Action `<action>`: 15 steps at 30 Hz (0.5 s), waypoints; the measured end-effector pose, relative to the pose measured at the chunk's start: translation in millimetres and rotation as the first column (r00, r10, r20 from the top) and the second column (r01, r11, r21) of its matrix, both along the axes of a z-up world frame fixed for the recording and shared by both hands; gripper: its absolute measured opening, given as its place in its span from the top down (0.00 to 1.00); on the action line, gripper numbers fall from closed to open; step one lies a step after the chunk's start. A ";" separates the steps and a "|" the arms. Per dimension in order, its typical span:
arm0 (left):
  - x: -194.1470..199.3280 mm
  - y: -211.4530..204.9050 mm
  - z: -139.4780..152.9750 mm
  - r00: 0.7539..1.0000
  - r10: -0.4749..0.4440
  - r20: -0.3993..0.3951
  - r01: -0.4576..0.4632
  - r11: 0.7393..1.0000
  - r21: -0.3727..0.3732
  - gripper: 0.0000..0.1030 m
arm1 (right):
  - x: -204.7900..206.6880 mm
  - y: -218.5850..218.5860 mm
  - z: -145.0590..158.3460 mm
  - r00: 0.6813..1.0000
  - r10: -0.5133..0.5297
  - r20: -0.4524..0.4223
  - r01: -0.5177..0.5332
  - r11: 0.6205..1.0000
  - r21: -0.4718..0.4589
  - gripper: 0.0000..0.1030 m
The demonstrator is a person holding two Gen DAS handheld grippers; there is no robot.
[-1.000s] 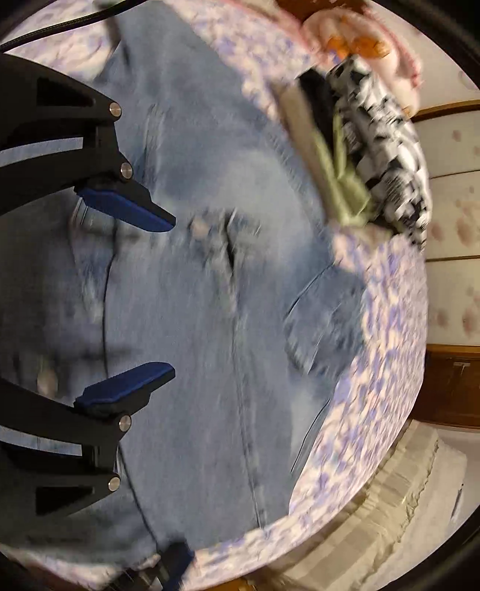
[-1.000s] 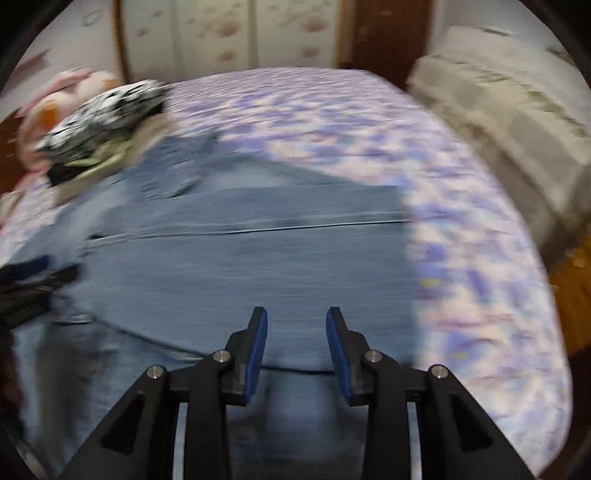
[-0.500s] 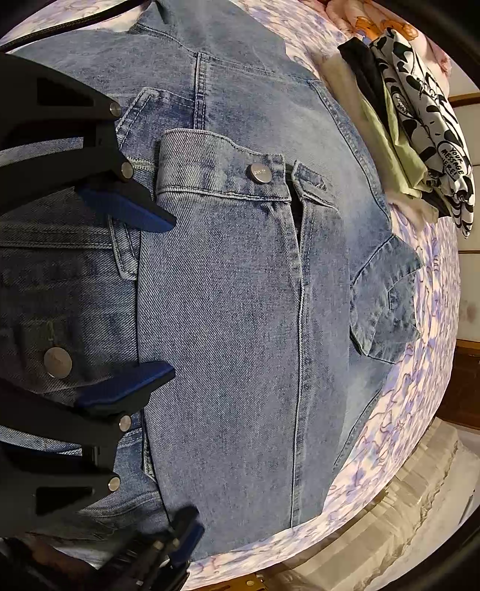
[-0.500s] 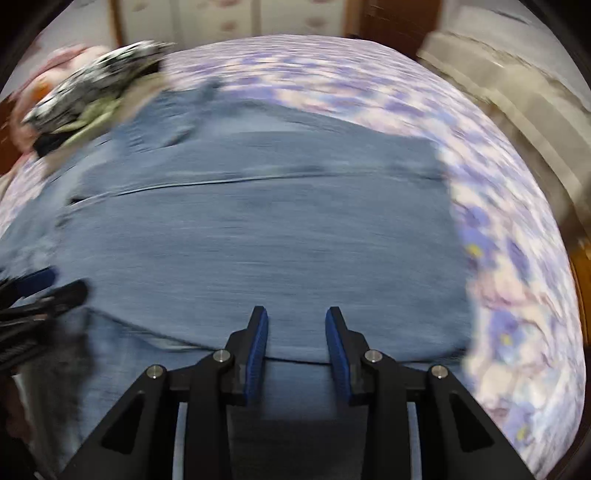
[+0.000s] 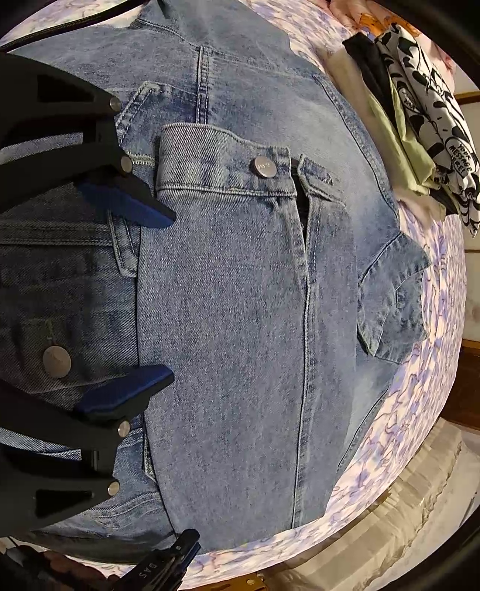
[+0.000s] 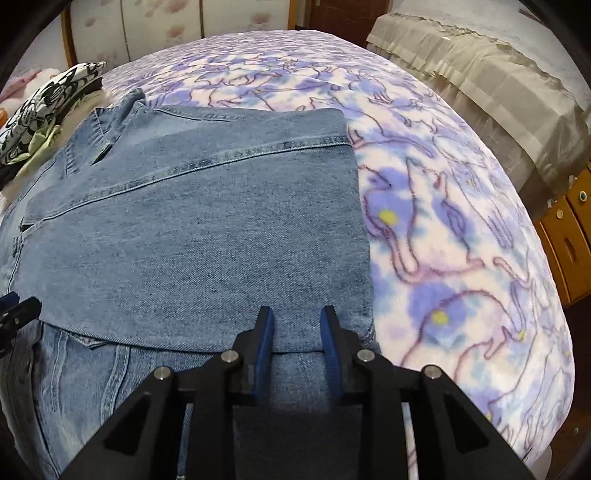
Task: Fold large clothes
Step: 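Open the left tool and lift it off the folded sleeve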
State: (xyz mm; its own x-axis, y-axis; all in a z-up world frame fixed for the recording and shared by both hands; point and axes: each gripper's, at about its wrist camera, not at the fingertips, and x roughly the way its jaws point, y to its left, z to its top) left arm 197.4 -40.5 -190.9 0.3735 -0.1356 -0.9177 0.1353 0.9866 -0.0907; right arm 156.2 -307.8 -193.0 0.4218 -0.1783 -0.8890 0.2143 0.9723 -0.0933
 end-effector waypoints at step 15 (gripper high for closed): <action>-11.4 -9.5 12.8 0.995 -0.077 -0.058 0.080 0.996 0.037 0.12 | -3.3 22.2 9.0 0.993 -0.045 -0.112 0.038 0.998 -0.058 0.74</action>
